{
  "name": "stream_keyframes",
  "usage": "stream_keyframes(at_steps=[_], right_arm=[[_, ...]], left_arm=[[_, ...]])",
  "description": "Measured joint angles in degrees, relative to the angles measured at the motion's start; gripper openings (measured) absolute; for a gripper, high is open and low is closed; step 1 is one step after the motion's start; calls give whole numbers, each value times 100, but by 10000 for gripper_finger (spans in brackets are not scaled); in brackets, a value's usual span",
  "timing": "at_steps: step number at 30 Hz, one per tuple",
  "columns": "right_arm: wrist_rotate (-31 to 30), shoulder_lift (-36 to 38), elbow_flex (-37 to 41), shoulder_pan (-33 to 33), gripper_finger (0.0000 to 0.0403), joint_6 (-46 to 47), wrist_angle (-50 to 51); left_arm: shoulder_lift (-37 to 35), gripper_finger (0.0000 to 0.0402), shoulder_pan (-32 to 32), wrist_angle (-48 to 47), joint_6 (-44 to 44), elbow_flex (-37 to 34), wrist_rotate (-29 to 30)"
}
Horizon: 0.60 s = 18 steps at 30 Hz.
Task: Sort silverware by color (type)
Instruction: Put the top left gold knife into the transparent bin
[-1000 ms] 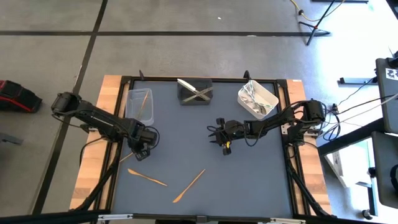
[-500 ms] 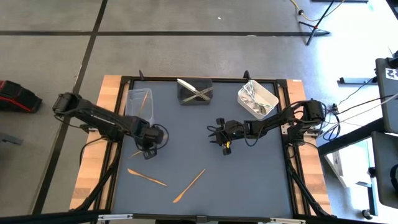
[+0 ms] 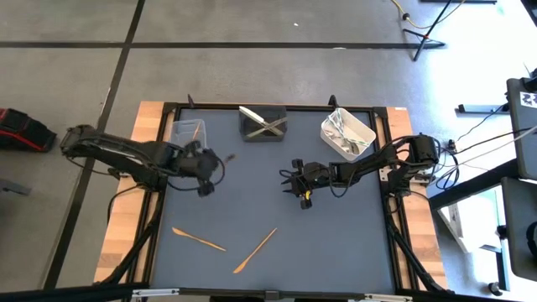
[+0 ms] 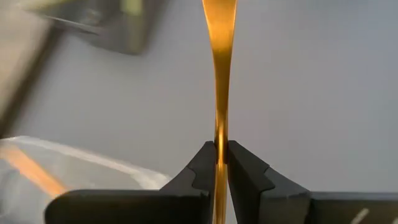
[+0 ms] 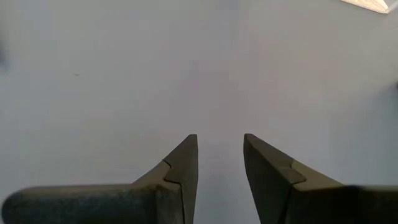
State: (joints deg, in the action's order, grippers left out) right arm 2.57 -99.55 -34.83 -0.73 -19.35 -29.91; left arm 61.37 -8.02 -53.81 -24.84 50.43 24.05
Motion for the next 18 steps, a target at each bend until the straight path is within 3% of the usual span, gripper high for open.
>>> stream_keyframes(at_steps=[13, 18], right_arm=[[0, 0, 0, 1, 115, 0, -22], [0, 0, 0, 0, 115, 0, -7]], left_arm=[[-1557, 26, 996, -419, -67, -88, 1852], [-1799, 26, 1546, -424, -311, -555, 2006]])
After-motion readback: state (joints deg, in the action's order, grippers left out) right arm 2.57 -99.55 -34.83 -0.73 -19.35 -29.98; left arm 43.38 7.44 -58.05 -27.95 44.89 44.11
